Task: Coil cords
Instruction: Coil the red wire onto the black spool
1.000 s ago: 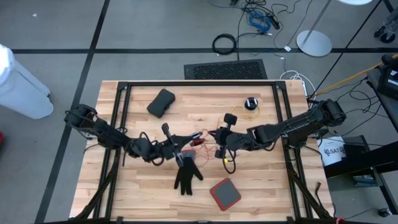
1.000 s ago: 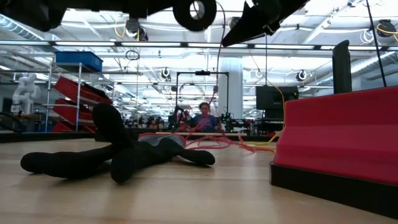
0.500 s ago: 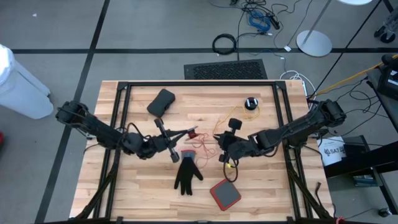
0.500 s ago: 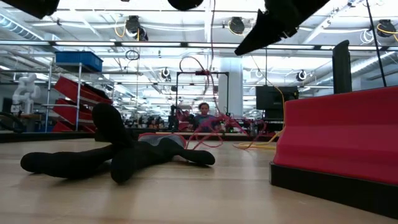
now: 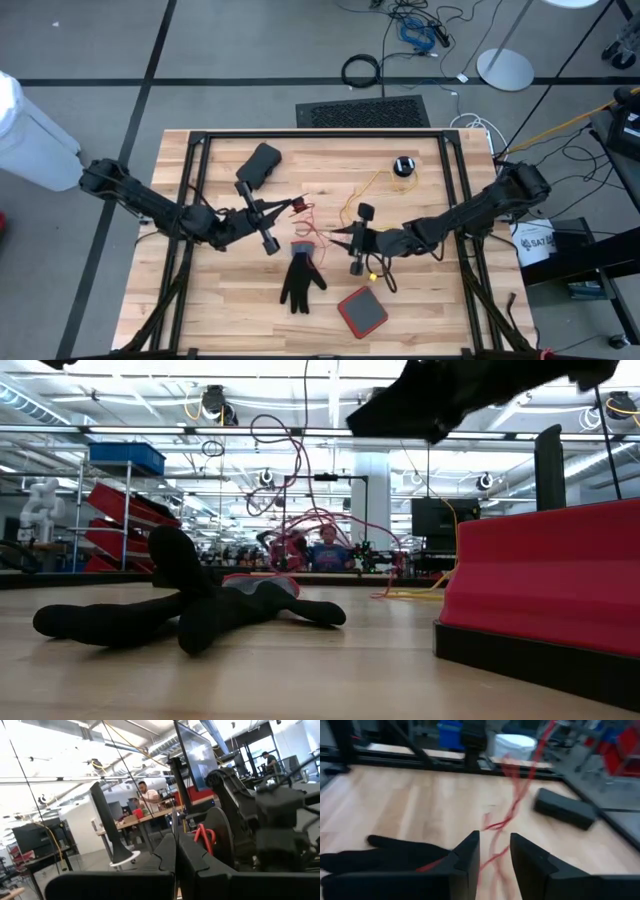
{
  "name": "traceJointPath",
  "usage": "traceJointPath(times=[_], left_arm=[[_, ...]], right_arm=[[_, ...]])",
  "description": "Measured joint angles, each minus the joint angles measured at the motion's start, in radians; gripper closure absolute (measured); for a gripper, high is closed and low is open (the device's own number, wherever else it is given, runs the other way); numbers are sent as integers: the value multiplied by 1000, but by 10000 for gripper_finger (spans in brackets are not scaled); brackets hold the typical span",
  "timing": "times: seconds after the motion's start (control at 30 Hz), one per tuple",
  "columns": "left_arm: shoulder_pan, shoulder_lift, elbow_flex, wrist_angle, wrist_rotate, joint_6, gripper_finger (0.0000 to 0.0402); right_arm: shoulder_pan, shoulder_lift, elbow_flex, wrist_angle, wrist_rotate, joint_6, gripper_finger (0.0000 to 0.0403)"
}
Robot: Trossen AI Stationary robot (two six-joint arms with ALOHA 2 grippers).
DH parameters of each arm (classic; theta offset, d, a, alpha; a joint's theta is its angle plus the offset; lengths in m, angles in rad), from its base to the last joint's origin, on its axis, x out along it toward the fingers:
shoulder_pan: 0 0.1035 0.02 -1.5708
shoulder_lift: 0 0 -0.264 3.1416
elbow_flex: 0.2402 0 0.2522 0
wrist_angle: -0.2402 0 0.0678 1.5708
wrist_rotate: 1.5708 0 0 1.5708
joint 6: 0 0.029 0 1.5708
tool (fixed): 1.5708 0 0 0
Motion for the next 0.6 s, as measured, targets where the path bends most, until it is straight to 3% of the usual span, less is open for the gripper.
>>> traceJointPath(times=[0.1,0.33,0.6], left_arm=[[0,-12,0,-13,0,8,402],[0,-13,0,-40,0,5,402],[0,-13,0,-50,-1,5,402]], right_arm=[[-21,80,-2,74,-51,14,297],[-76,227,-2,291,-25,-18,293],[-131,298,-1,354,-22,-1,293]])
